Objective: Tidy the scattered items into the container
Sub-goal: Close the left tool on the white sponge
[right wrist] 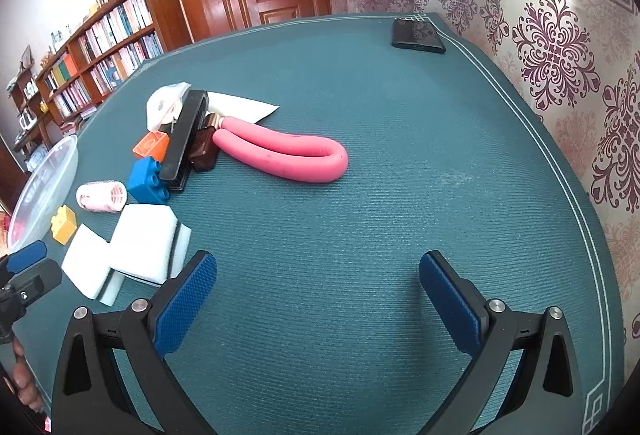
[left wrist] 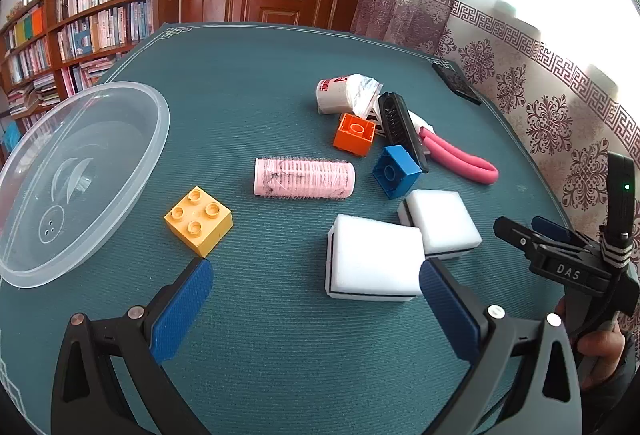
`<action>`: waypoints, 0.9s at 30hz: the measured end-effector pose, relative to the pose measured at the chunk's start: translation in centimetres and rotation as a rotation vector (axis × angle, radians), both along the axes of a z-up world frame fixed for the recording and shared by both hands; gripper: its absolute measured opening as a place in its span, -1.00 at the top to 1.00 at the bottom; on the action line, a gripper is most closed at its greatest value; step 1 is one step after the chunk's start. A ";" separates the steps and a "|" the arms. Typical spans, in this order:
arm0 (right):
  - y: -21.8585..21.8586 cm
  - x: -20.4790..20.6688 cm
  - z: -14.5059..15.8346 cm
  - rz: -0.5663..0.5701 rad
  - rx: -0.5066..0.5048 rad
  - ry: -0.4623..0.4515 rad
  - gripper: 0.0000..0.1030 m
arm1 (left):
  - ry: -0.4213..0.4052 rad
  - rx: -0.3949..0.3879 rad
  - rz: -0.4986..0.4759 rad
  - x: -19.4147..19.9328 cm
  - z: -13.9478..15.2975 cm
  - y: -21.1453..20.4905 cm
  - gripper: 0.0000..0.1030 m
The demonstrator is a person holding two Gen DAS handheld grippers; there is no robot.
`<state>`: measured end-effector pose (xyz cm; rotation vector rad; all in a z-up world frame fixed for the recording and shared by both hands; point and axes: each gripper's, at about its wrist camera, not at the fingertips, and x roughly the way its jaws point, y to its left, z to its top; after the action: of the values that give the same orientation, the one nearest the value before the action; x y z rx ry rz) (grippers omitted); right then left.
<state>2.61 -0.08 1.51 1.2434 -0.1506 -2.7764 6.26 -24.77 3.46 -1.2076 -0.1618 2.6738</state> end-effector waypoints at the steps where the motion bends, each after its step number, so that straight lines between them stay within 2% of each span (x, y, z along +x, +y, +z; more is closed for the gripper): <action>1: -0.1 0.0 0.1 0.008 -0.003 0.004 -1.00 | 0.000 0.000 -0.007 0.0 0.0 0.1 -1.00; 20: -0.8 0.4 1.4 0.065 -0.069 0.055 -1.00 | -0.057 -0.092 -0.100 -1.0 -1.3 3.1 -0.98; 25: -0.9 0.4 1.5 0.073 -0.084 0.056 -1.00 | -0.056 -0.106 -0.098 -1.2 -1.5 3.2 -0.66; 27: -1.0 0.5 1.5 0.076 -0.092 0.055 -1.00 | -0.051 -0.097 -0.101 -1.1 -1.4 3.1 -0.60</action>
<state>3.07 -1.09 3.01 1.1266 -0.2192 -2.7024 5.11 -21.68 2.05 -1.2767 0.0220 2.5922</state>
